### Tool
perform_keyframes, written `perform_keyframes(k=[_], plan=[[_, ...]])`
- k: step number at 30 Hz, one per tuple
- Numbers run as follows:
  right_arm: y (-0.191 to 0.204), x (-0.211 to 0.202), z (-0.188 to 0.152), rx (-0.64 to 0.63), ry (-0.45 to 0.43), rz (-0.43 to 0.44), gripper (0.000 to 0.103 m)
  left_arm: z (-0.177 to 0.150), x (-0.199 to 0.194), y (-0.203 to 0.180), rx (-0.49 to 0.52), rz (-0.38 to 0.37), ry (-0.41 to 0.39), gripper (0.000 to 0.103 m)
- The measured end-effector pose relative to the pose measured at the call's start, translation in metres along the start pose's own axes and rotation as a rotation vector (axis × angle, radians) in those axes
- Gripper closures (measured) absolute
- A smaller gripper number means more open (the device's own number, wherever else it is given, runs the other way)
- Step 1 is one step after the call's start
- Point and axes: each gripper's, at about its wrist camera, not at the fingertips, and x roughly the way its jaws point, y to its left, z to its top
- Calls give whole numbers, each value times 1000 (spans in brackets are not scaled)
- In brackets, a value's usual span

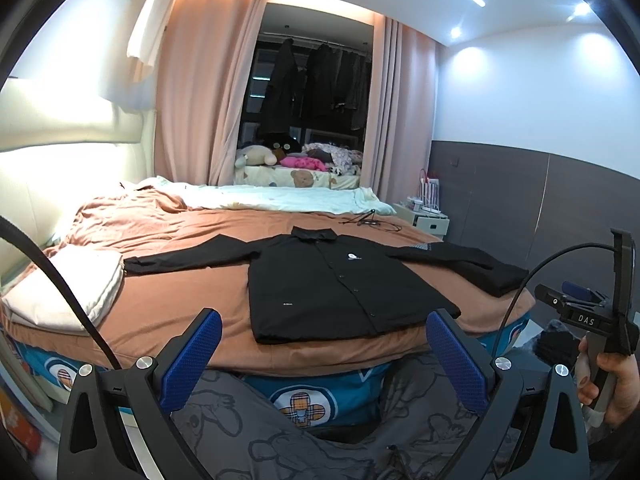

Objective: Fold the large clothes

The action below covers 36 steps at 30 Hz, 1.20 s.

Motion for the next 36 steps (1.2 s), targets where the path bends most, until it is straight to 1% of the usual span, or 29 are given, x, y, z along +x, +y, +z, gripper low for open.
perform_keyframes(k=[14,36], plan=[[8,-2,-2,4,-5,-9,0,-1,1,-2,5,25,-8,0],[4,-1,-2,4,-10,5,0,0,0,2,-10,29,-15,0]])
